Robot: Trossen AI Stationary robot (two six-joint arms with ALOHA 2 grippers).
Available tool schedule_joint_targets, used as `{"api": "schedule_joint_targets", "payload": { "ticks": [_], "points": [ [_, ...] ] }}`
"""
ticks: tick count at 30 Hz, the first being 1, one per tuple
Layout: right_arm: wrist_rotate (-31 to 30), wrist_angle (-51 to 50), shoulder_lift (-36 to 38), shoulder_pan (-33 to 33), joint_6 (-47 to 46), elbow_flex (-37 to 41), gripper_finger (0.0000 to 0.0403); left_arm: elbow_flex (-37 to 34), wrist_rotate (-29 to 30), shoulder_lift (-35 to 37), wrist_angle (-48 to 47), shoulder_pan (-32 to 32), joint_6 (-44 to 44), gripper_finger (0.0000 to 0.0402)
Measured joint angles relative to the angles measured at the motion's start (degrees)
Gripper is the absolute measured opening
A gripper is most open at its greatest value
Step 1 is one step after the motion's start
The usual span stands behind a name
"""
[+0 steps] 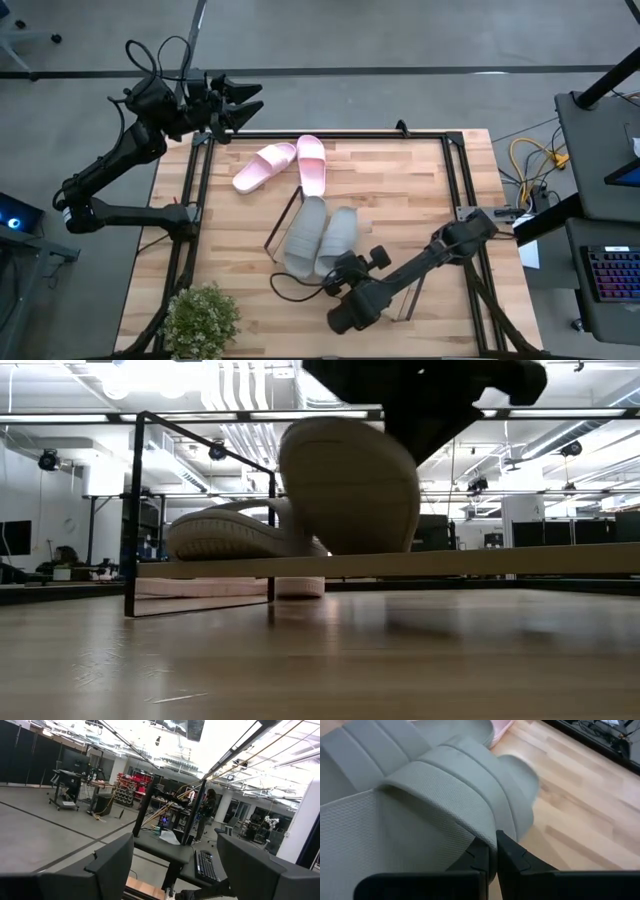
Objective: Pick and place slides into the shelf
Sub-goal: Put the gray slipper on the shelf
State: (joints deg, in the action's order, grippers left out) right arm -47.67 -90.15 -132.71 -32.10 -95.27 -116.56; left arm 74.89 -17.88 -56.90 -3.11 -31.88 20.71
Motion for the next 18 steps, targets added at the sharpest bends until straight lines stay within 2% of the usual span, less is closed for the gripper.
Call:
{"api": "schedule_joint_targets", "payload": {
  "ticks": [6, 11, 14, 18],
  "points": [
    [1.3, -0.1, -3.9, 0.1, 0.0, -3.8, 0.0009, 0.0, -0.3, 0.1, 0.0, 0.0, 0.0, 0.0272],
    [3.8, 0.2, -4.0, 0.1, -1.3, -5.3, 0.0012, 0.0, -0.5, 0.2, 0.0, 0.0, -0.1, 0.0272],
    [5.9, 0.3, -3.5, 0.2, -0.8, -6.4, 0.0031, 0.0, -0.5, 0.2, 0.0, 0.0, -0.1, 0.0272],
    [12.0, 0.6, -3.1, 0.3, -0.5, -8.6, 0.0083, 0.0, -0.5, 0.1, 0.0, 0.0, -0.1, 0.0272]
  ]
}}
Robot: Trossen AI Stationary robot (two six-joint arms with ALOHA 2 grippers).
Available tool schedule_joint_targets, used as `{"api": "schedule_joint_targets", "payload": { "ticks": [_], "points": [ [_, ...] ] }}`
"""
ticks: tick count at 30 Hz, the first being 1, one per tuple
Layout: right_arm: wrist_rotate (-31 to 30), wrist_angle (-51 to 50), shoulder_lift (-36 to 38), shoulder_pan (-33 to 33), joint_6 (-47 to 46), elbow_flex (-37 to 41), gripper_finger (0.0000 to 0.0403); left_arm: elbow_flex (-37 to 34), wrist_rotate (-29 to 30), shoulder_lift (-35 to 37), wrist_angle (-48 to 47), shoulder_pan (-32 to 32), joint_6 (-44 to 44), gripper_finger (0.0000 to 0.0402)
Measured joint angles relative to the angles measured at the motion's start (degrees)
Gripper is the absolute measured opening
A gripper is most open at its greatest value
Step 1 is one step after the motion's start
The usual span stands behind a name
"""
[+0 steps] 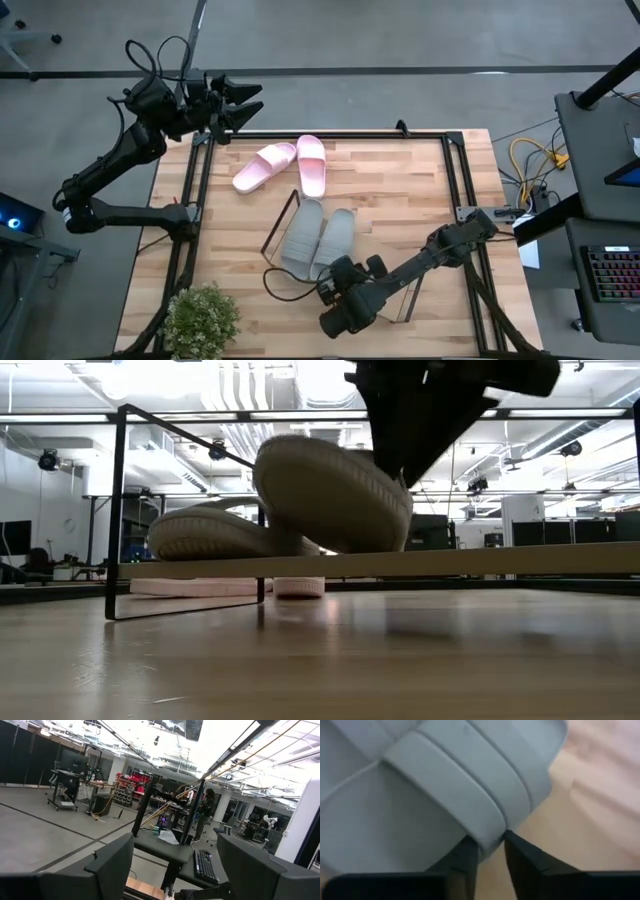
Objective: Pick and place slides into the shelf
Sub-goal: Put the gray slipper on the shelf
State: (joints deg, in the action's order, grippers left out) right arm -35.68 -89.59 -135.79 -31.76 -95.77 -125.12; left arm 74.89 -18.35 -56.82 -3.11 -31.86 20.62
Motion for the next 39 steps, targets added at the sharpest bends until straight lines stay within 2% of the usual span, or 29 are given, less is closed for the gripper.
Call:
{"api": "schedule_joint_targets", "payload": {
  "ticks": [6, 9, 12, 16, 19, 23, 25, 29, 30, 35, 39],
  "points": [
    [6.2, -0.2, 0.0, 0.0, 0.0, -2.4, 0.0180, 0.0, -0.9, -0.1, 0.0, 0.0, 0.0, 0.0272],
    [7.4, -0.2, 0.1, 0.0, 0.8, -3.7, 0.0215, 0.0, -1.0, 0.0, 0.0, 0.0, 0.0, 0.0272],
    [5.2, -0.3, 0.7, 0.0, 0.1, -6.4, 0.0233, 0.0, -1.3, 0.4, 0.0, 0.0, 0.0, 0.0272],
    [-1.8, 0.9, 3.4, -0.4, -0.1, -9.8, 0.0234, 0.0, -3.6, 1.1, 0.0, 0.0, 0.0, 0.0272],
    [-5.9, 0.3, 7.0, -0.6, -1.5, -8.5, 0.0226, 0.0, -5.3, 1.7, -0.7, 0.0, 0.0, 0.0272],
    [-6.1, -0.5, 10.9, -0.7, -0.9, -5.8, 0.0189, 0.0, -6.6, 2.9, -3.2, 0.0, 0.0, 0.0272],
    [-4.5, -0.4, 12.0, -0.5, -1.4, -4.2, 0.0150, 0.0, -7.4, 3.5, -4.6, 0.0, 0.1, 0.0272],
    [-2.6, -0.5, 14.5, -0.4, -4.6, 0.5, 0.0041, 0.0, -9.7, 4.8, -6.5, 0.0, 0.1, 0.0272],
    [-1.9, -0.4, 15.0, -0.5, -6.0, 1.8, 0.0026, 0.0, -10.2, 5.1, -6.7, 0.0, 0.1, 0.0272],
    [4.4, 2.1, 17.8, -0.7, -15.9, 8.9, 0.0009, 0.0, -11.9, 6.8, -6.5, 0.0, 3.0, 0.0272],
    [4.8, 5.6, 19.6, -0.9, -22.0, 12.7, 0.0008, 0.0, -12.6, 8.3, -6.5, 0.0, 3.0, 0.0272]
  ]
}}
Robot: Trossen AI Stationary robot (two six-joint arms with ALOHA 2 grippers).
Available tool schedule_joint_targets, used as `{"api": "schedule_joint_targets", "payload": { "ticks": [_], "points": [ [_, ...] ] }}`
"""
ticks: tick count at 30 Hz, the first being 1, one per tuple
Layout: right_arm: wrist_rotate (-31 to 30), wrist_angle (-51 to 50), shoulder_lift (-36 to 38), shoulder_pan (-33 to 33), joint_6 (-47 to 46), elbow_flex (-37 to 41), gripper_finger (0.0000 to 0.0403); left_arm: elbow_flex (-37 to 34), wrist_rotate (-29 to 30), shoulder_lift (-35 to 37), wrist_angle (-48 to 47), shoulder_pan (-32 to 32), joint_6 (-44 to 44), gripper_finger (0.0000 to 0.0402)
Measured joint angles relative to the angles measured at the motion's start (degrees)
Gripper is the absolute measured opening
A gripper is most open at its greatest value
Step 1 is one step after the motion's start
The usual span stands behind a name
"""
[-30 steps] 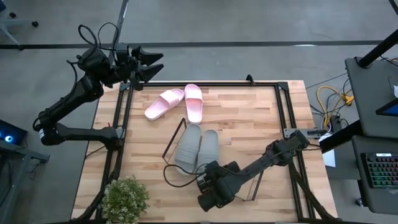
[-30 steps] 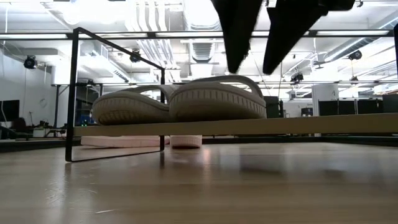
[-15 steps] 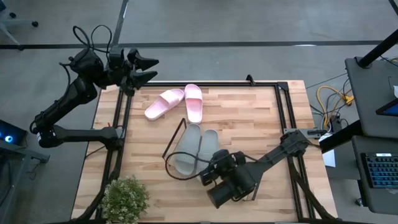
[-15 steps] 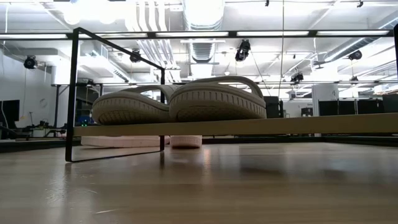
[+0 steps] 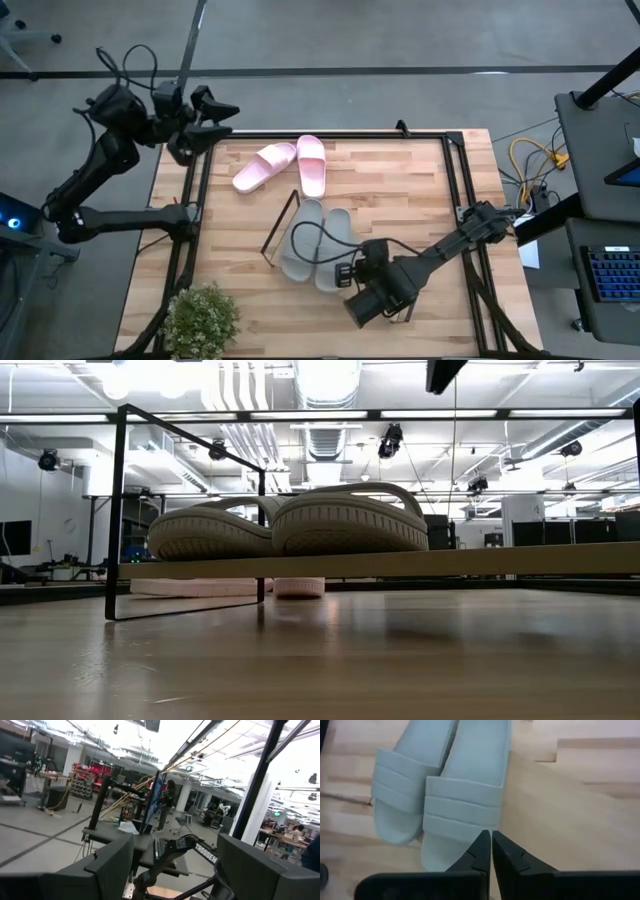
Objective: Pick and place slides into the shelf
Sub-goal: Put the gray slipper on the shelf
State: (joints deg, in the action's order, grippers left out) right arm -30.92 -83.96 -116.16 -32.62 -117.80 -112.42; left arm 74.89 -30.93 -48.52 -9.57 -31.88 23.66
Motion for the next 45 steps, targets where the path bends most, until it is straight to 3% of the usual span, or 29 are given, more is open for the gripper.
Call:
{"api": "schedule_joint_targets", "payload": {
  "ticks": [6, 13, 21, 30, 37, 45],
  "points": [
    [-0.4, 0.9, -0.6, 0.0, -5.8, 4.2, 0.0008, 0.0, 0.0, 1.2, 0.0, 0.0, 0.0, 0.0272],
    [-0.6, 8.3, -2.5, 1.2, -6.7, 10.0, 0.0008, 0.0, 0.0, 1.4, 0.0, 0.0, 0.0, 0.0272],
    [-0.6, 8.1, -3.1, 1.3, -6.7, 13.2, 0.0008, 0.0, 0.0, 1.5, 0.0, 0.0, 0.0, 0.0272],
    [-2.9, 21.4, -3.1, 2.0, -7.3, 19.8, 0.0008, 0.0, -0.3, 1.3, 0.0, 0.0, 0.0, 0.0272],
    [-4.1, 23.6, -3.1, 3.0, -7.6, 20.0, 0.0008, 0.0, -0.3, 1.3, 0.0, 0.0, -0.1, 0.0272],
    [-9.7, 30.4, -3.1, 4.2, -7.1, 18.1, 0.0008, 0.0, -0.3, 1.3, 0.0, 0.0, -0.1, 0.0272]
  ]
}}
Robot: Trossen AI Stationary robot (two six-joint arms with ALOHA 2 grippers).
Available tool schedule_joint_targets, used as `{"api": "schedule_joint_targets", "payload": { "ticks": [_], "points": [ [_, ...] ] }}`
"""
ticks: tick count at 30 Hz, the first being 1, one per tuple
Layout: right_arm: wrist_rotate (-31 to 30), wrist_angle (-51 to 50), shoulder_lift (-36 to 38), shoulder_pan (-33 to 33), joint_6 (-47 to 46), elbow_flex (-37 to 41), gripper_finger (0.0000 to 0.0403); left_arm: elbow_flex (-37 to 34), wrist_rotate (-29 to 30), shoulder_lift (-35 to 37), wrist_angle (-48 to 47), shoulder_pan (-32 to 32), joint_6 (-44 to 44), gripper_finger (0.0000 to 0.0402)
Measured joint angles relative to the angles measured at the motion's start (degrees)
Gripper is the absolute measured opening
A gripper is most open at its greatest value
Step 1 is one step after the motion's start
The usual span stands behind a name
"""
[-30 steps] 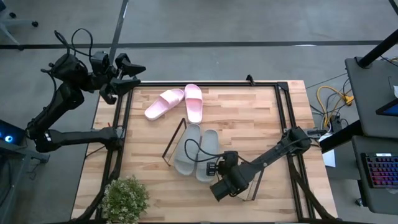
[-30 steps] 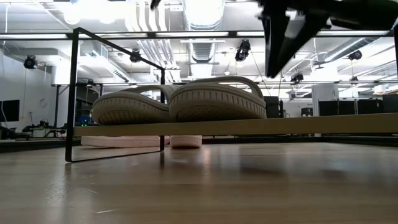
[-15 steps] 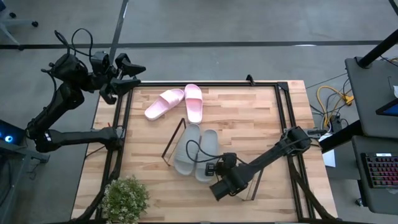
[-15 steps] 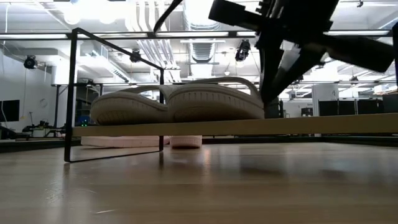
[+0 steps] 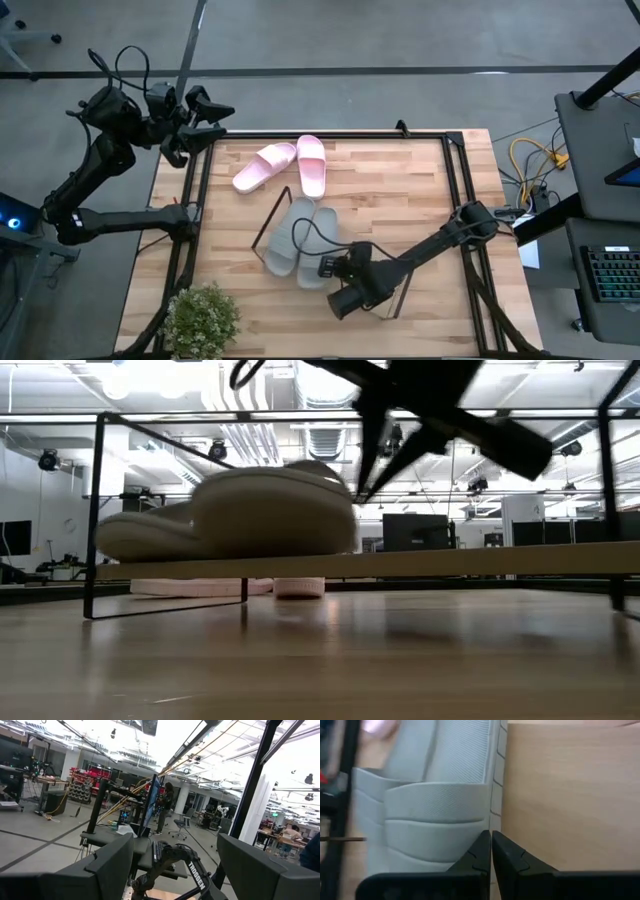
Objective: Pick and place slides into the shelf
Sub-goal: Put the gray slipper on the shelf, then put the left pink slipper on the shelf
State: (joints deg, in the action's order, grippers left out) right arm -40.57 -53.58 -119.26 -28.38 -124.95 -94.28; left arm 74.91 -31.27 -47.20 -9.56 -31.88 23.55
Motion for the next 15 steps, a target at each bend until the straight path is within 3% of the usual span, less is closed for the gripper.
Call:
{"api": "schedule_joint_targets", "payload": {
  "ticks": [5, 15],
  "points": [
    [-1.6, 4.4, 0.0, 0.7, 0.7, -0.1, 0.0008, 0.0, 0.0, 0.0, 0.0, 0.0, 0.0, 0.0272],
    [-3.5, -0.4, 0.0, 0.2, 2.0, -3.5, 0.0008, 0.0, -0.1, 0.1, 0.0, 0.0, 0.0, 0.0272]
  ]
}}
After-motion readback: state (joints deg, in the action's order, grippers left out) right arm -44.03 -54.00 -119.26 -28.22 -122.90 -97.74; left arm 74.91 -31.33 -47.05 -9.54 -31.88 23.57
